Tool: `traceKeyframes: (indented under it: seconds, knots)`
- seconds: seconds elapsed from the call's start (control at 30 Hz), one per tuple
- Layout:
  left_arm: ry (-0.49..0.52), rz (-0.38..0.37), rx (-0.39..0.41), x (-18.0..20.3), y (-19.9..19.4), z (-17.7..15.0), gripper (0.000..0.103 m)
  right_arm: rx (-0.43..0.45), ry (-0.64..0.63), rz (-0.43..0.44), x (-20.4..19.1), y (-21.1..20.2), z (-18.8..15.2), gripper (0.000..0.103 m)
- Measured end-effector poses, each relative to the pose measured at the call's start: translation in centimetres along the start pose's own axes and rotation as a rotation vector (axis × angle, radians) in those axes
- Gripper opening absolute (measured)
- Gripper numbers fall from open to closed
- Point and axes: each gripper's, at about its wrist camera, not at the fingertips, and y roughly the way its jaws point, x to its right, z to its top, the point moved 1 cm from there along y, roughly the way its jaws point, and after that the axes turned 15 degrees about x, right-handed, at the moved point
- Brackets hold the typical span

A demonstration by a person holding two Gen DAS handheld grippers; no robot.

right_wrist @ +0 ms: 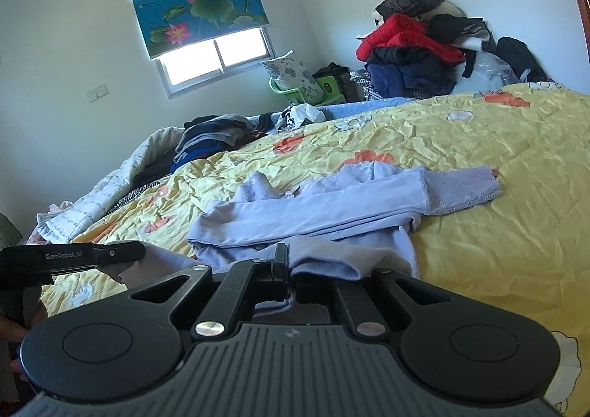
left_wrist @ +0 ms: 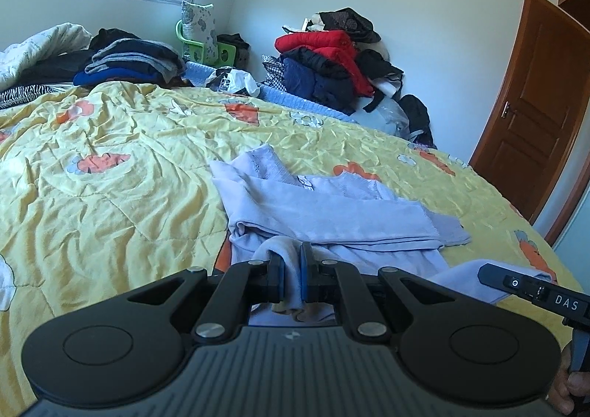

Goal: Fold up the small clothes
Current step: 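Lift the held hem with both tools and fold it over toward the collar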

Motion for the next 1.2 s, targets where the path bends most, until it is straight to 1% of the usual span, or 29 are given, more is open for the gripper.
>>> traceKeyframes:
  seconds: [0.2,0.4,0.7,0.9,1.2]
  knots:
    - [0.005,0.011,0.01,0.0,0.5,0.0,0.008,0.017,0.014,-0.01,0.7,0.5,0.3,0.005]
    - [0.048,0.024,0.094,0.8,0.5,0.8,0.008,0.045,0.013,-0.016,0.9,1.2,1.1,0.005]
    - [0.042,0.038,0.173,1.1,2.3,3.4,0.008,0.105,0.008,-0.015,1.2,3.4,3.5,0.005]
    - [0.048,0.043,0.201,1.5,4.0,4.9,0.008,0.132,-0.002,-0.01,1.5,5.3,4.7,0.005]
    - [0.065,0.051,0.221,1.9,6.9,6.6,0.008,0.155,-0.014,-0.014,2.3,8.2,6.4,0.005]
